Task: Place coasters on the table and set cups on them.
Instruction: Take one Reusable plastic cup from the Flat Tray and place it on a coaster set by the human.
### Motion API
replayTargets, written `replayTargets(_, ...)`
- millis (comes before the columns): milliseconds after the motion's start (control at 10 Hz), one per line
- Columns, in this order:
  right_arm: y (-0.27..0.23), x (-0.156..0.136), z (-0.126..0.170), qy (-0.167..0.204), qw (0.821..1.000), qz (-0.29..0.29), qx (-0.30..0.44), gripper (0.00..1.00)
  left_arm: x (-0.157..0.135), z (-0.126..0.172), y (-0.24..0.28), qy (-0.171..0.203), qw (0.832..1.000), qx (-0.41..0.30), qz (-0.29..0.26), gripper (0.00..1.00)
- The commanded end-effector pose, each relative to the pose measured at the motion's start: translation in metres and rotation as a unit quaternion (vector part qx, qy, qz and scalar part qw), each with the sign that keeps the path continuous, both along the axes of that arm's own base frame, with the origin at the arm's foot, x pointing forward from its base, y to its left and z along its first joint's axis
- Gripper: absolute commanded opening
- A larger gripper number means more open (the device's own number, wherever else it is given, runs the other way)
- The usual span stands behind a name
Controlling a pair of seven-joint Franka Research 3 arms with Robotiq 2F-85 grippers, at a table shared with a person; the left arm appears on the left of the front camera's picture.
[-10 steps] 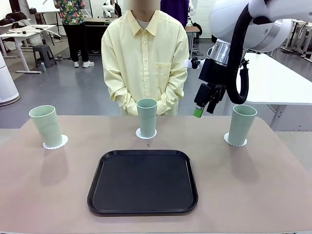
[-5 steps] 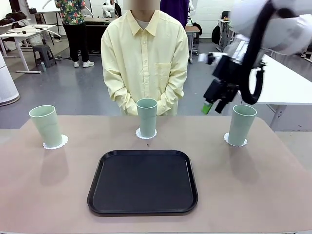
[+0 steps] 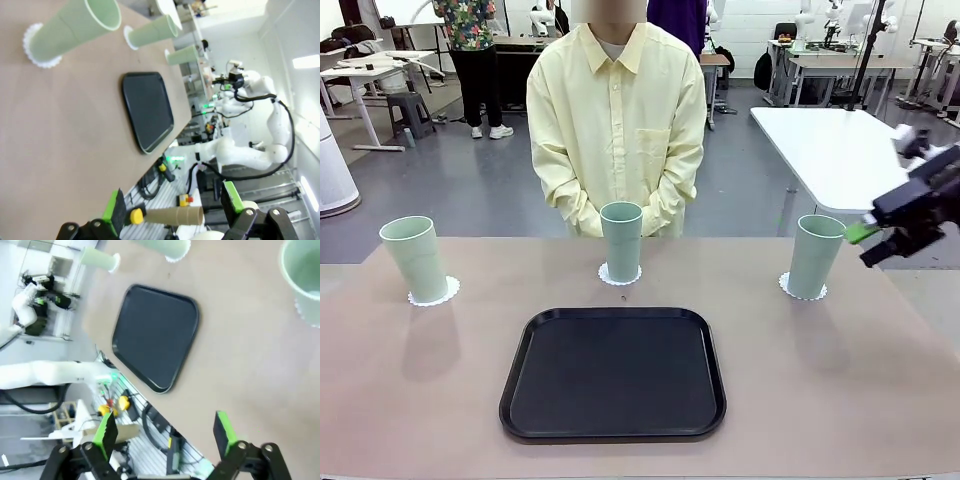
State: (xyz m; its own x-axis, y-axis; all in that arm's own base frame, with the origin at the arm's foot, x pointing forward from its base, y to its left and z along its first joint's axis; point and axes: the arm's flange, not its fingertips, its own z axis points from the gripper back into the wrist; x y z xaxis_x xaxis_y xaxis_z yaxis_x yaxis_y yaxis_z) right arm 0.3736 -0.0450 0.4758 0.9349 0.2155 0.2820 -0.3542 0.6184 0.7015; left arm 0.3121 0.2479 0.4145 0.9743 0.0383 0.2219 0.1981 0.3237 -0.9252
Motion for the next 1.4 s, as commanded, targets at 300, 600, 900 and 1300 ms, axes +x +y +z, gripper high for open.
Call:
replayTargets(300,-0.095,-0.031,-0.055,-0.037,0.971,-0.113,0.206,1.0,-0.003,0.002,0.001,-0.002,1.0,0.0,-0.002,1.0)
replayTargets(600,-0.126,-0.047,-0.097,-0.015,0.958,-0.142,0.25,1.0,-0.003,0.002,0.001,-0.002,1.0,0.0,-0.002,1.0)
replayTargets(900,-0.133,-0.05,-0.115,0.0,0.955,-0.134,0.263,1.0,-0.003,0.002,0.001,-0.002,1.0,0.0,-0.002,1.0)
replayTargets(1300,-0.131,-0.057,-0.118,0.011,0.957,-0.143,0.254,1.0,-0.003,0.002,0.001,-0.002,1.0,0.0,-0.002,1.0)
